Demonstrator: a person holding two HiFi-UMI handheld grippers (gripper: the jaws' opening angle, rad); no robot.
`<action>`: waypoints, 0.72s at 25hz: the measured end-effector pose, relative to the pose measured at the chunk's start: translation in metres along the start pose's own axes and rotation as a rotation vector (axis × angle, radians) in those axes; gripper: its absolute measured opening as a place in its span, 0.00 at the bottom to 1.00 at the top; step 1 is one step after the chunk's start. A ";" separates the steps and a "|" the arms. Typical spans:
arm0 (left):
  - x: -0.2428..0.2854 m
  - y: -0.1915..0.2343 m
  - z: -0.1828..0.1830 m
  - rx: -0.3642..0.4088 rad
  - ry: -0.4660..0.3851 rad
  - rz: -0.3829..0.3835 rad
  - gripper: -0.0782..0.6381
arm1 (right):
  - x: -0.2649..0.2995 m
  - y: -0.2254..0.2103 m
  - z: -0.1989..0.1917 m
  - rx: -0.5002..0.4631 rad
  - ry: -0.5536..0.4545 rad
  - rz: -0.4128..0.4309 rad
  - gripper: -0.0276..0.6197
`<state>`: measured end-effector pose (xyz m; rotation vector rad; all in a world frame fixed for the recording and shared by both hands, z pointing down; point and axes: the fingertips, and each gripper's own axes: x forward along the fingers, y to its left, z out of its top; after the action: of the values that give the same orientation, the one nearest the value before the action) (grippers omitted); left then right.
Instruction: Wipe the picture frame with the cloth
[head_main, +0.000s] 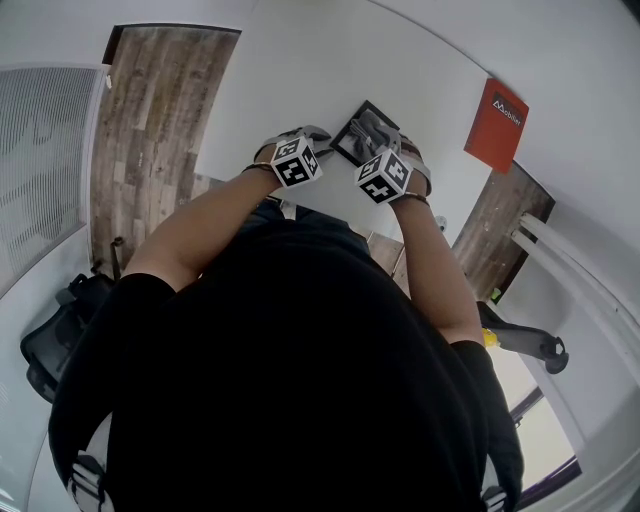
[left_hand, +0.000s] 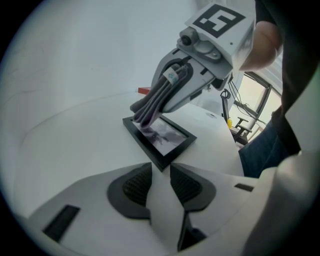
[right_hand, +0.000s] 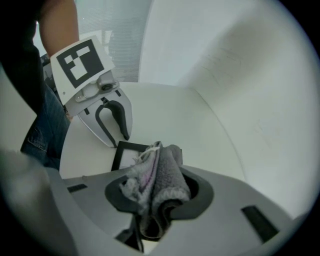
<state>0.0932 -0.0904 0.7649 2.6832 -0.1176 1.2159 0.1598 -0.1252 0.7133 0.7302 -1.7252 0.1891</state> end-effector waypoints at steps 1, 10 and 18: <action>0.000 0.000 0.000 -0.001 -0.002 0.002 0.28 | 0.000 -0.007 -0.002 0.012 0.006 -0.011 0.22; -0.001 0.001 -0.001 0.002 -0.005 0.007 0.27 | 0.002 -0.048 -0.026 0.079 0.080 -0.114 0.22; 0.000 0.002 -0.002 -0.002 -0.009 0.012 0.28 | 0.018 -0.030 -0.043 0.055 0.123 -0.100 0.22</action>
<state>0.0912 -0.0921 0.7670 2.6901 -0.1358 1.2072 0.2094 -0.1342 0.7347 0.8265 -1.5679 0.2094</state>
